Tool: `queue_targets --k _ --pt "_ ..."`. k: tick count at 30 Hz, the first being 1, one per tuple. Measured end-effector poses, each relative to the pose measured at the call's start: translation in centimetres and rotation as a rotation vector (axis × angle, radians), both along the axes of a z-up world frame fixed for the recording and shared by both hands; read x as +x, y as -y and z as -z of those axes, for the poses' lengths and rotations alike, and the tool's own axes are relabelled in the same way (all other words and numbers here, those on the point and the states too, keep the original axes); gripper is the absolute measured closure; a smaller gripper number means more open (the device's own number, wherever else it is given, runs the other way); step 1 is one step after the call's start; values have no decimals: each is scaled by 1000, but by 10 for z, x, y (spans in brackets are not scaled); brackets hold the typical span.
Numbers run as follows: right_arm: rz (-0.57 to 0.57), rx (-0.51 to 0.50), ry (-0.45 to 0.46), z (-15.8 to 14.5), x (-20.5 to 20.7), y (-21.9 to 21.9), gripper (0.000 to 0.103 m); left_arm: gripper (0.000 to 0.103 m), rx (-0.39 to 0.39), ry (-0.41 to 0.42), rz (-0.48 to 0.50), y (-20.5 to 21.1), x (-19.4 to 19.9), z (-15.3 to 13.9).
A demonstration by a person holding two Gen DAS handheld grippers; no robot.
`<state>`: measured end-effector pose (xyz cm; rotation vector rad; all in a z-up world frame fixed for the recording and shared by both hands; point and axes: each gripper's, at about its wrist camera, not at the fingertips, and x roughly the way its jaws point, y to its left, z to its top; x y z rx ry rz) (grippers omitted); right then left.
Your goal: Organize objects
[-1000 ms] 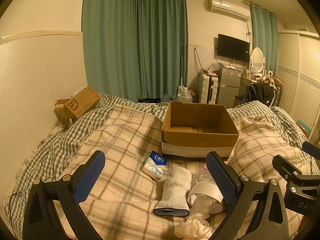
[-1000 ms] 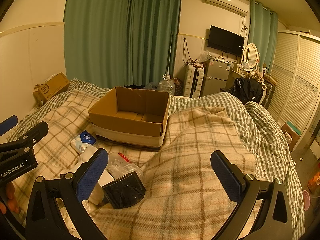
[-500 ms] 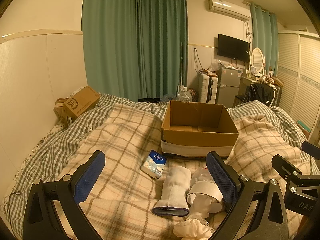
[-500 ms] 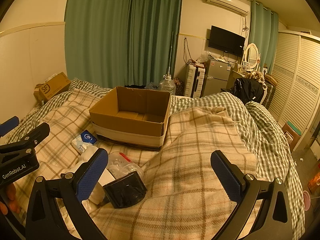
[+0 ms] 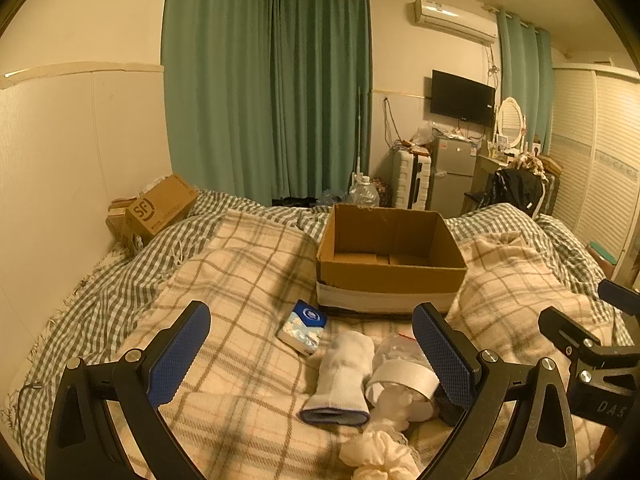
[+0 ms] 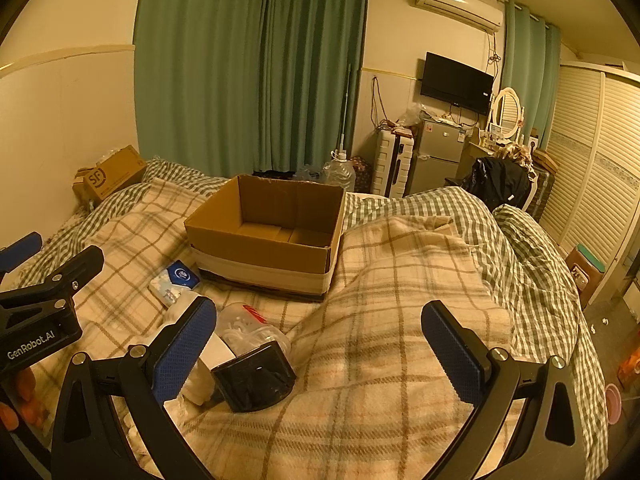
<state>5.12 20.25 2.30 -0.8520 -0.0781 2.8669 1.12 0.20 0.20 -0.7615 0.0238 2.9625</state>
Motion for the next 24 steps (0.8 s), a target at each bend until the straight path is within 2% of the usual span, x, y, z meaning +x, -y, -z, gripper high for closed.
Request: queue_targets --k 6,9,14,19,22,24 --pt "3 10 17 -1 12 -4 0 0 -32 61 2 -2 6 14" --pt "9 25 39 5 15 -6 0 0 -58 111 18 -7 10 31" --pt "18 30 89 20 13 -11 0 0 -90 253 86 -24 10 73" --pt "17 35 116 30 8 -7 0 3 -41 401 145 -29 -2 104" --pt "6 33 141 38 3 -5 0 19 -41 450 202 -39 -4 116" --pt "-1 33 155 43 -1 -4 0 55 -39 480 234 -43 -4 122"
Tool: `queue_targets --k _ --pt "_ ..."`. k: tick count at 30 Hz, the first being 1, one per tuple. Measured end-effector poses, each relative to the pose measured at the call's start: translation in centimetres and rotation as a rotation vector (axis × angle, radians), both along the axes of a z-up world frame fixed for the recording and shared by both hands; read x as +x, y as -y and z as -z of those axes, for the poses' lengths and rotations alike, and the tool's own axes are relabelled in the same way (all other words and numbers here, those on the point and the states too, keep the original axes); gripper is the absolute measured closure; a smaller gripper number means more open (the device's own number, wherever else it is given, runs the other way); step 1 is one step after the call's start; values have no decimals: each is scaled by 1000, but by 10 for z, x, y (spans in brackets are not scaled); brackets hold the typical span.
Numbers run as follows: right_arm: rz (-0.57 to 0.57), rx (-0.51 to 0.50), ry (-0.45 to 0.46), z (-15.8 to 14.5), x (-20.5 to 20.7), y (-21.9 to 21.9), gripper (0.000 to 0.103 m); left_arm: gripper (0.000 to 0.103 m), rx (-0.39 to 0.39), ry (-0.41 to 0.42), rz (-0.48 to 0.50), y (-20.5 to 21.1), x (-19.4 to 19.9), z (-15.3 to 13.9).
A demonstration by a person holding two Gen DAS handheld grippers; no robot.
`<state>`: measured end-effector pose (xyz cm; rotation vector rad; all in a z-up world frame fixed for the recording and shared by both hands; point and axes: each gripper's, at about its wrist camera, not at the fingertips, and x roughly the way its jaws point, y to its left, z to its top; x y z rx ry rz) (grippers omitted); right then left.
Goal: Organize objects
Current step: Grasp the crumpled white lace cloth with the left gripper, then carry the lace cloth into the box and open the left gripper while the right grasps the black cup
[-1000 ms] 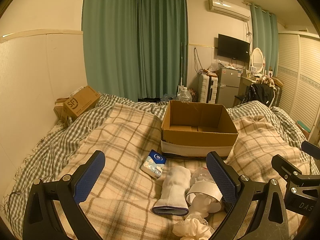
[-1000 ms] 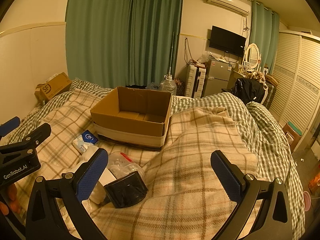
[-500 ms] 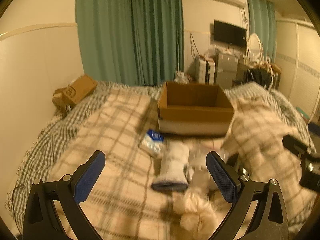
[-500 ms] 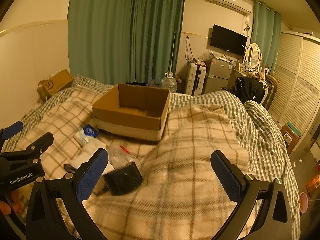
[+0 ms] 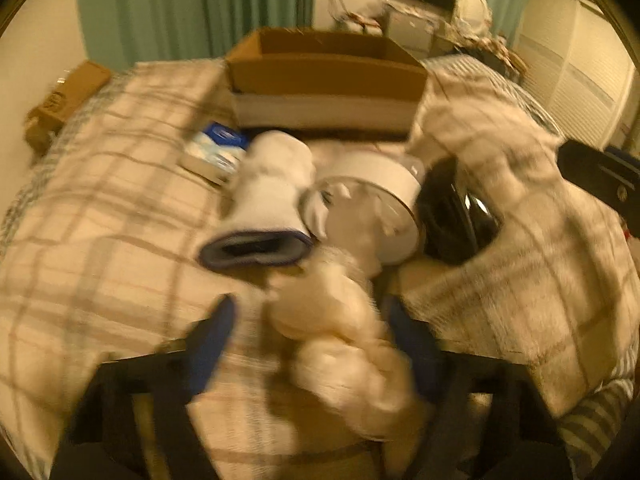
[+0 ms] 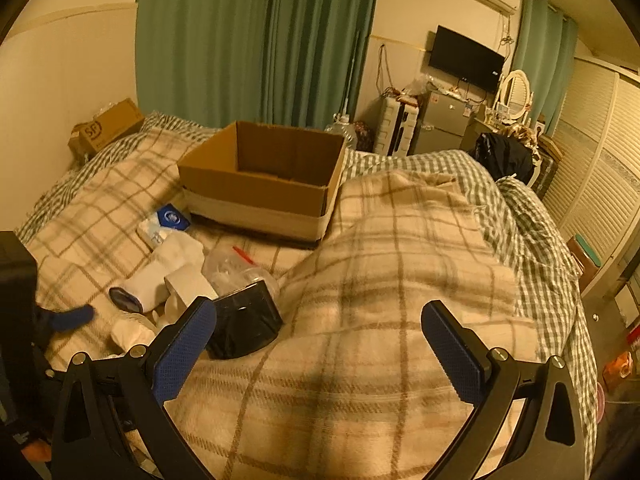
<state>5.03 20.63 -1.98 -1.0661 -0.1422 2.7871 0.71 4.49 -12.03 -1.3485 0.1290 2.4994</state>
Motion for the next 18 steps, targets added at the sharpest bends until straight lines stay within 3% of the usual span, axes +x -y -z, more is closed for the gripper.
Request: queue_targets --k 2,7,12,18 --pt "-12 -1 17 4 -3 1 0 79 12 26 21 -1 0 4" --pt "-74 -10 51 7 -12 6 0 82 106 -36 -4 20 7 -21" --pt "-211 -18 107 16 -30 21 0 82 40 -152 -43 36 6 -51" --pt "-276 -22 207 44 -58 32 0 82 36 -171 -81 52 -11 -55"
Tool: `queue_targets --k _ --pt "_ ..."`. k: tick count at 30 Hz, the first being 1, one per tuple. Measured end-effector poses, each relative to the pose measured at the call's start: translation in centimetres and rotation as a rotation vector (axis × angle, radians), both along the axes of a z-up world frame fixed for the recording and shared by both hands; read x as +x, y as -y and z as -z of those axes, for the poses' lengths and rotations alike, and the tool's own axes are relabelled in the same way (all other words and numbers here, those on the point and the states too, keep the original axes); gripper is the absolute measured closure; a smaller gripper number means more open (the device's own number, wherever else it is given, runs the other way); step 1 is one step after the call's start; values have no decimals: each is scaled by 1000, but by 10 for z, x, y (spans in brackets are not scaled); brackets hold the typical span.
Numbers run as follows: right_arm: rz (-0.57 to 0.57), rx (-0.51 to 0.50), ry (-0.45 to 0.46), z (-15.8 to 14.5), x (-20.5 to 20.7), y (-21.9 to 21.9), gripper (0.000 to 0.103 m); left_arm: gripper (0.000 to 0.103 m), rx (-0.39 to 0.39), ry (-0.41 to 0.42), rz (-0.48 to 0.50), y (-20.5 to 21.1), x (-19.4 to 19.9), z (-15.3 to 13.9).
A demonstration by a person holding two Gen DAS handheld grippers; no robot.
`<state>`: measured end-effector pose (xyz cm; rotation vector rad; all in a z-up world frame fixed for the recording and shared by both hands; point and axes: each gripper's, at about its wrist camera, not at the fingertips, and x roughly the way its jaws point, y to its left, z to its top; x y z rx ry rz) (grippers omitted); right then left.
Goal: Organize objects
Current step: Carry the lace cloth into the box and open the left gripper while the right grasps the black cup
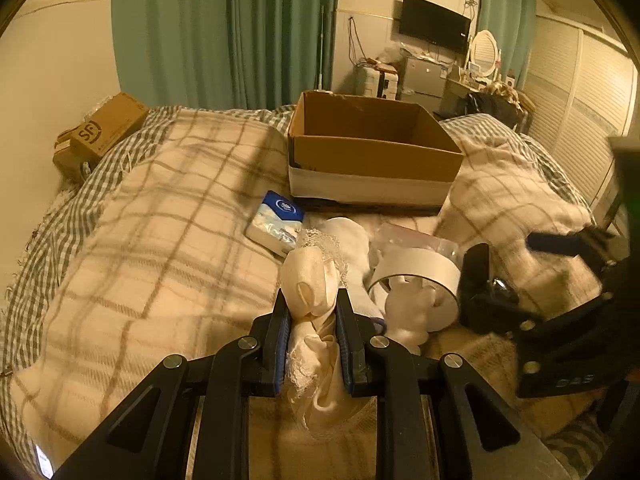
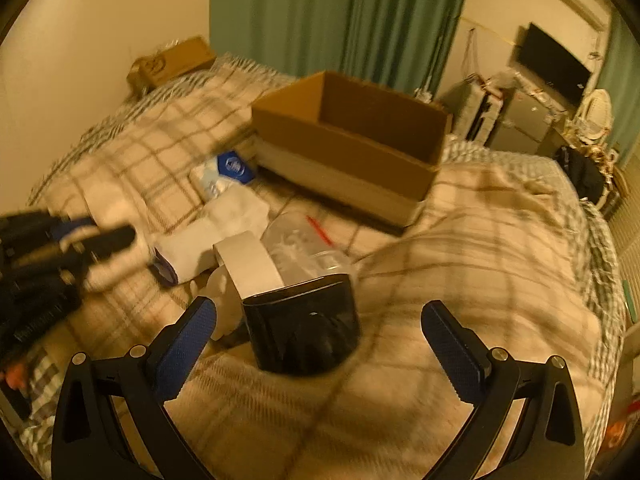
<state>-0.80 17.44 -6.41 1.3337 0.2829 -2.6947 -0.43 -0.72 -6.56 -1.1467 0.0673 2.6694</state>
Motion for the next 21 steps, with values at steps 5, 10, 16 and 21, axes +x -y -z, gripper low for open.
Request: queue_targets --k 5,10,16,21 --pt "-7 -33 95 23 -15 -3 4 82 11 9 5 1 -7 7" --pt "-33 -18 120 29 -13 4 32 82 12 -4 10 1 -5 3" --pt "-41 0 44 7 6 9 33 82 10 -55 1 2 1 -18" --pt "-25 -1 -53 -24 18 5 34 82 5 -89 13 -2 -4 -35"
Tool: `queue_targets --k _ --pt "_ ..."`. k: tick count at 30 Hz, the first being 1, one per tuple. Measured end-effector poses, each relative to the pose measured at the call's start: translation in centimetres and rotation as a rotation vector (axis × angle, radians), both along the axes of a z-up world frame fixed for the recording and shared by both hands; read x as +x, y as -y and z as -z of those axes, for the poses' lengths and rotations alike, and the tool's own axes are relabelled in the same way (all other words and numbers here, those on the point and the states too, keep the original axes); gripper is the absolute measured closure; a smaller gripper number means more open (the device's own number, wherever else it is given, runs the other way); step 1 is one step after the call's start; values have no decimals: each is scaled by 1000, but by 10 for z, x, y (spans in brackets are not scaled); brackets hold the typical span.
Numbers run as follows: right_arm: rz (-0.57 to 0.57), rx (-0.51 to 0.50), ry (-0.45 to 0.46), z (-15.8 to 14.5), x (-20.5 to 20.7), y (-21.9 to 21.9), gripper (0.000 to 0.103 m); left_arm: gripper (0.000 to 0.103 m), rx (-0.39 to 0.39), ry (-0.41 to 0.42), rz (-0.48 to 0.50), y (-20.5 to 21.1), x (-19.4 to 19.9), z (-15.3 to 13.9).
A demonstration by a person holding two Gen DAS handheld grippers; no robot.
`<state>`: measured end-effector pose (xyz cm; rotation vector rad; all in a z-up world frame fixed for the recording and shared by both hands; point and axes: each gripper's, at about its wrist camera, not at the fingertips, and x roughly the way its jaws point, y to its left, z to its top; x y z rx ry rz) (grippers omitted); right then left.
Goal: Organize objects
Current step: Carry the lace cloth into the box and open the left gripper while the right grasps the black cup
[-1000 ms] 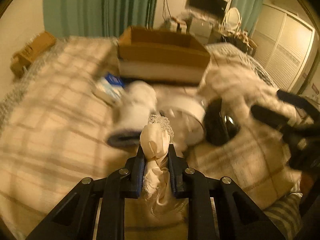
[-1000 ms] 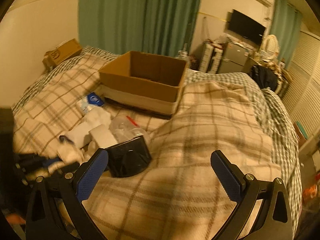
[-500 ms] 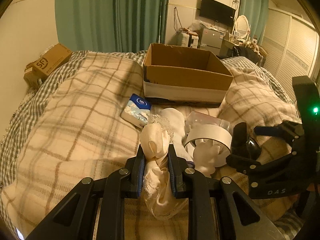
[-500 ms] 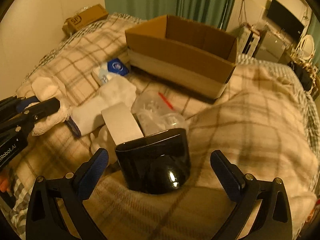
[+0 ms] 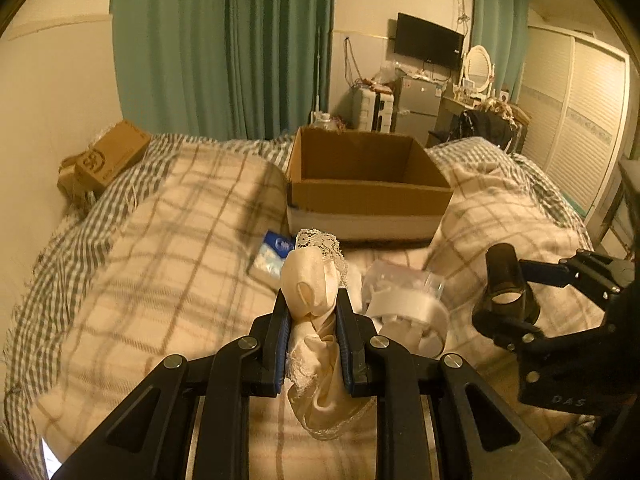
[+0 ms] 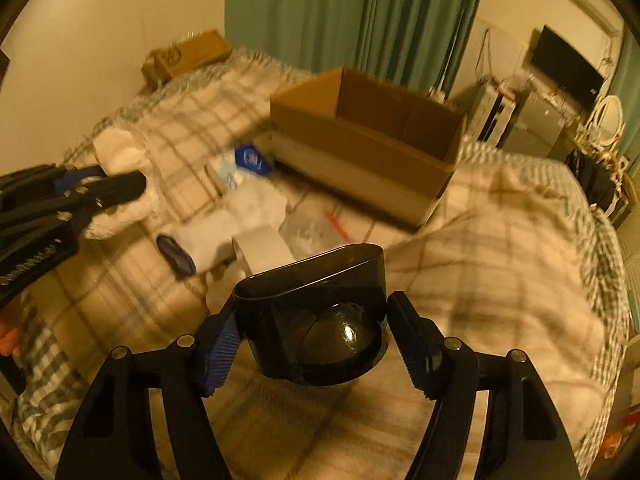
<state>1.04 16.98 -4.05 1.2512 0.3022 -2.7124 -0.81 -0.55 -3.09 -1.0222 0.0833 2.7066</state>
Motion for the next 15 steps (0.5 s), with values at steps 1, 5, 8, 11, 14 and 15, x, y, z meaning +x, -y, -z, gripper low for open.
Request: queue_targets --k 1,5,8,11,14,15 --pt "2 -2 -12 -6 0 -2 35 82 1 -10 5 -2 -3 -5" --pt "15 11 -68 -34 -11 -9 52 82 6 -39 26 -11 -22 -23" --pt "31 23 -109 -55 -28 -14 67 82 19 -48 38 -20 -44 -33" --pt "28 30 -107 -61 -49 -18 79 82 23 -41 46 -27 -68 -36" --pt "38 29 -93 -54 -66 -23 79 82 21 -24 47 -33 -89 -31" --pt "38 23 -83 -51 -71 -26 79 82 18 -18 44 -35 -95 -28"
